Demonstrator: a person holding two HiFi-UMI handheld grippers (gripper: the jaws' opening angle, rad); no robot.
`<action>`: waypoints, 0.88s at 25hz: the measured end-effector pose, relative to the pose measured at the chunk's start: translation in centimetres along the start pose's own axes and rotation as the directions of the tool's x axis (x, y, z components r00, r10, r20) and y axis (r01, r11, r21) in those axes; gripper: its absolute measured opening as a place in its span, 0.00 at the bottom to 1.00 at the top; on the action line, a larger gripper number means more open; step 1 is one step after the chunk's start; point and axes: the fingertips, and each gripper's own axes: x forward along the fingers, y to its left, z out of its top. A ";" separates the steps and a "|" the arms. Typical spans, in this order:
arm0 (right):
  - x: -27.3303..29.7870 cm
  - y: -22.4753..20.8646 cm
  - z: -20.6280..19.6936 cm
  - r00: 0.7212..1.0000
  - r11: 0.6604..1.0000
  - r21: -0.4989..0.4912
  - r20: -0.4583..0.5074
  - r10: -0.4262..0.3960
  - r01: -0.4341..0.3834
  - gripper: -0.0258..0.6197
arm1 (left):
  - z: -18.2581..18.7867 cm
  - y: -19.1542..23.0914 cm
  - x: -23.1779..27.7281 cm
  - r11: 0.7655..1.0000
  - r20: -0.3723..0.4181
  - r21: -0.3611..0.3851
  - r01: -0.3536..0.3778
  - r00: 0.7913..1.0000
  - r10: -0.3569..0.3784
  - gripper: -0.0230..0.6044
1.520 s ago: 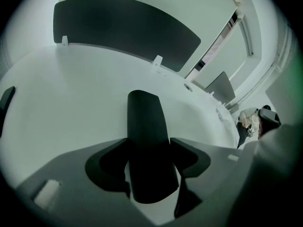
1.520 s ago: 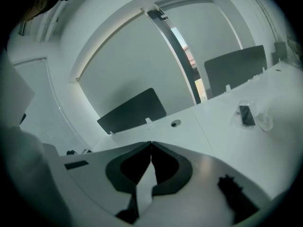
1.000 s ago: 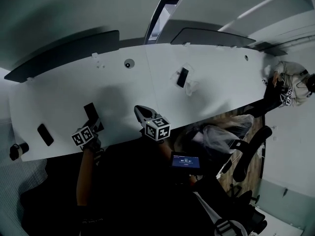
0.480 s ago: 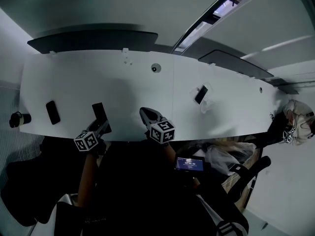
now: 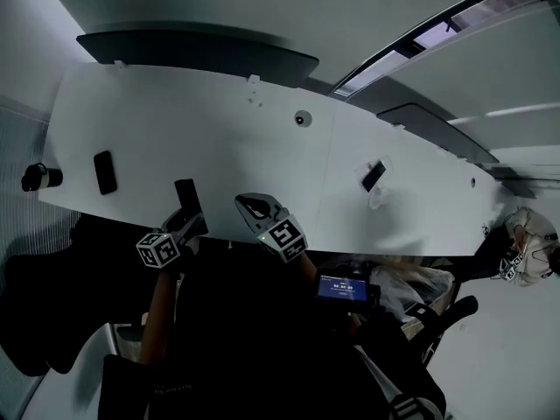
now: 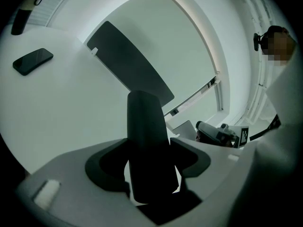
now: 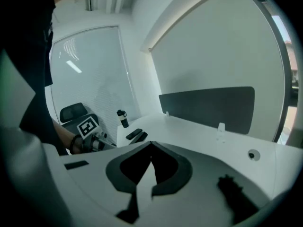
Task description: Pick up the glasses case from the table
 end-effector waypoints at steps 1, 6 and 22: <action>0.1 0.4 0.0 1.000 1.000 -0.017 -0.004 0.013 -0.013 0.05 | 0.1 0.0 -0.1 1.000 0.003 -0.001 0.003 1.000 -0.003 0.49; -0.1 1.0 0.1 0.999 0.999 0.028 0.004 0.036 -0.036 0.05 | 0.5 -0.3 -0.3 0.999 -0.008 0.021 0.024 1.000 -0.024 0.49; -0.9 1.1 -0.2 0.999 0.998 0.061 0.026 0.024 -0.025 0.05 | -1.4 -1.5 0.9 0.995 -0.118 0.067 0.072 0.991 -0.063 0.49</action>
